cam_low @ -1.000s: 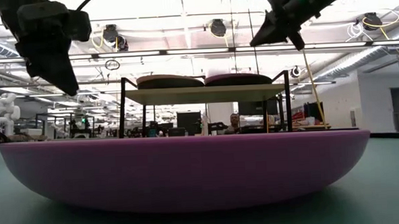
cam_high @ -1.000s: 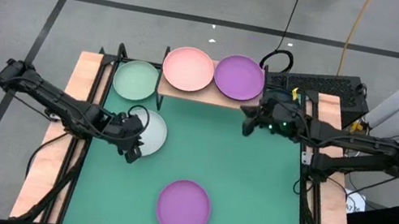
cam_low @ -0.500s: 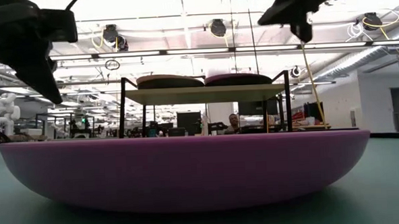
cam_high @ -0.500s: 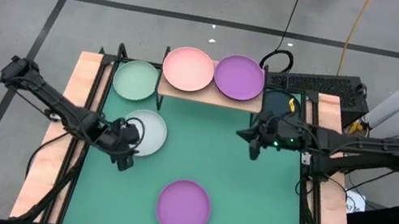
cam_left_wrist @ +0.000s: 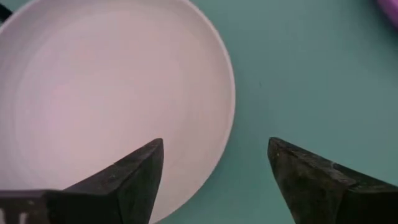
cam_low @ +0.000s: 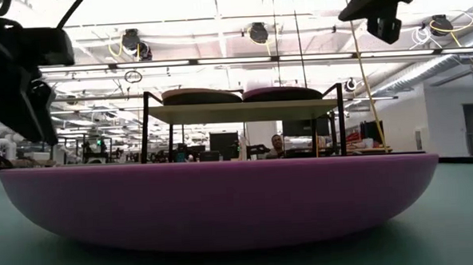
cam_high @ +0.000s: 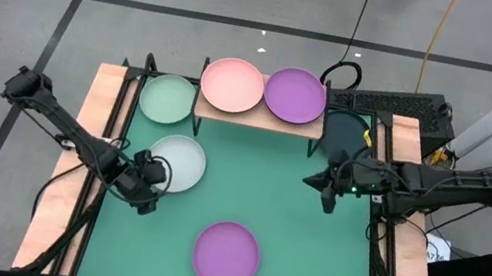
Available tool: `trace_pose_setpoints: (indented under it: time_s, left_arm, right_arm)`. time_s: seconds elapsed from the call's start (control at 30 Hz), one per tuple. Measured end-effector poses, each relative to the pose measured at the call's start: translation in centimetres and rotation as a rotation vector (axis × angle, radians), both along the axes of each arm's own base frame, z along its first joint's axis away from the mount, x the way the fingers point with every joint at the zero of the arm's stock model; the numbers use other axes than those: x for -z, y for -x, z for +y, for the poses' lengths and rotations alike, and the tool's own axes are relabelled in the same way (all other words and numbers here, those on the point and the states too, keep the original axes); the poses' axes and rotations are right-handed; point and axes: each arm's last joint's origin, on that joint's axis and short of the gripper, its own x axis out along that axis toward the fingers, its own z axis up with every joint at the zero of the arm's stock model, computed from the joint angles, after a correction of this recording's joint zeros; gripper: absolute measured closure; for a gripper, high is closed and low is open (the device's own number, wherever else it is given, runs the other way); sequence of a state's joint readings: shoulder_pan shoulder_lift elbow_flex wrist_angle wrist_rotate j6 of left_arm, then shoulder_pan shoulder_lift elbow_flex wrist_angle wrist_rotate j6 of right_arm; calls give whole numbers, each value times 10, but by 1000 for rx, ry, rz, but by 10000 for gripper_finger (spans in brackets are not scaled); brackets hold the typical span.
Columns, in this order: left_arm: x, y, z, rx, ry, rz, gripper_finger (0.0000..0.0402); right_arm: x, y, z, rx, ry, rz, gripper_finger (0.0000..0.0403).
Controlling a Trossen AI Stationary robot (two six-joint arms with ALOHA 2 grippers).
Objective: Place and stack plates onto a shelf
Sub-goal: Stack the white plate on top of the light orange plate on the shelf
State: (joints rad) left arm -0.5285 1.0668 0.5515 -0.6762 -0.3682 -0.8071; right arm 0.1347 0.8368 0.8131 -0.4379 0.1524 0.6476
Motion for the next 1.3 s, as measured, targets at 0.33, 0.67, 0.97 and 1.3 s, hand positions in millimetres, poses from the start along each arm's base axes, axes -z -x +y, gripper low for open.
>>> trace_pose_setpoints:
  time_s: [0.33, 0.67, 0.97, 1.3]
  left_arm:
    - [12, 1, -1, 60, 16, -18, 106]
    - [21, -1, -3, 232, -95, 63, 106]
    - [40, -6, -6, 263, -160, 173, 172]
    - [47, -8, -7, 244, -171, 204, 253]
  right_arm:
    - [23, 7, 9, -31, -33, 49, 403]
    - [28, 9, 16, -60, -64, 30, 403]
    - [28, 9, 16, -48, -78, 30, 403]
    - [28, 9, 16, -29, -99, 21, 403]
